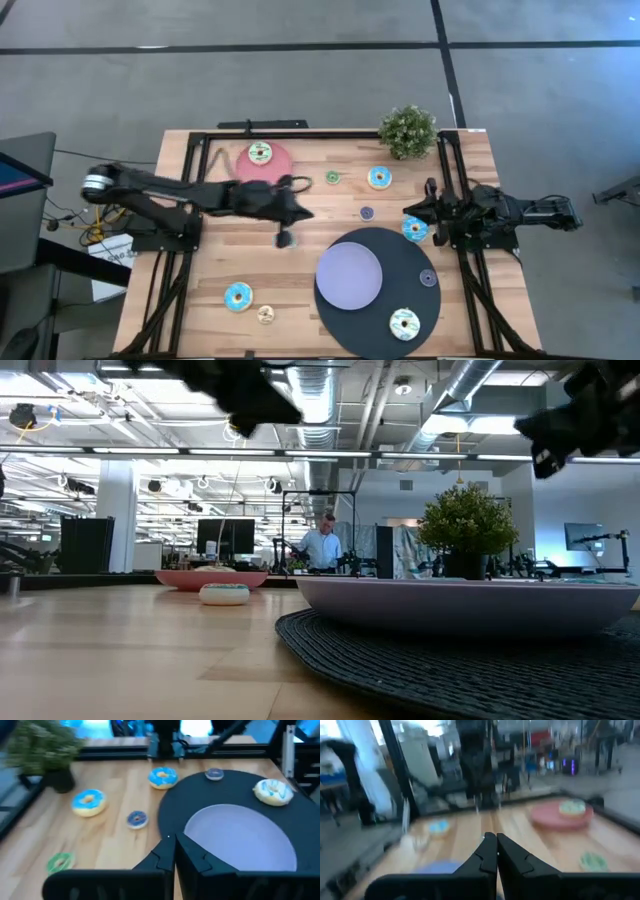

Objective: Pick & Place donuts
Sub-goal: Put the top small purple donut on the purple plate

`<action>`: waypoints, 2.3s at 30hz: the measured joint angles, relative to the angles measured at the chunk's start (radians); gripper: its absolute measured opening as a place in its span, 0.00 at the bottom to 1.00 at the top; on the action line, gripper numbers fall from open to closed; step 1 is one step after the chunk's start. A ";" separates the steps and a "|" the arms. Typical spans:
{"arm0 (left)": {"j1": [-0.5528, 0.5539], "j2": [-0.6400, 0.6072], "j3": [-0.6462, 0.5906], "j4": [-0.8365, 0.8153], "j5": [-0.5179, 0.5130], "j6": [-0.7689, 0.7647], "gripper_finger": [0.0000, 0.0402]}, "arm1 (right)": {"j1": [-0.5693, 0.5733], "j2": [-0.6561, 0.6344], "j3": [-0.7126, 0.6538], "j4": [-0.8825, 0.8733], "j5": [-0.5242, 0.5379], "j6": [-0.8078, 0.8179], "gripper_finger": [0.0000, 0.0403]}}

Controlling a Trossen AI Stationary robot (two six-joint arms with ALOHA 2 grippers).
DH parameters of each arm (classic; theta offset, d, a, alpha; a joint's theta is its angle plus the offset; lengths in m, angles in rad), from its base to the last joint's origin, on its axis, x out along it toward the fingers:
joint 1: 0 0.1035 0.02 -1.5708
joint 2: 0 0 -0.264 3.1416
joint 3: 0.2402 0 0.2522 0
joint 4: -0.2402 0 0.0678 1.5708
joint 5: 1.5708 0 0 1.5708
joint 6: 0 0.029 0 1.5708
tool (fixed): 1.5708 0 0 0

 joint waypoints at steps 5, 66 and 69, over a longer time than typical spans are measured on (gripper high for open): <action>-0.082 -0.244 -0.221 0.057 -0.104 0.014 0.00 | 0.001 0.245 0.020 0.191 0.076 -0.025 0.00; -0.127 -0.655 -0.326 -0.246 -0.145 0.001 0.00 | -0.143 1.678 0.885 -0.629 0.112 0.765 0.81; -0.127 -0.655 -0.326 -0.245 -0.145 -0.001 0.00 | -0.144 1.670 0.885 -0.628 0.113 0.765 0.81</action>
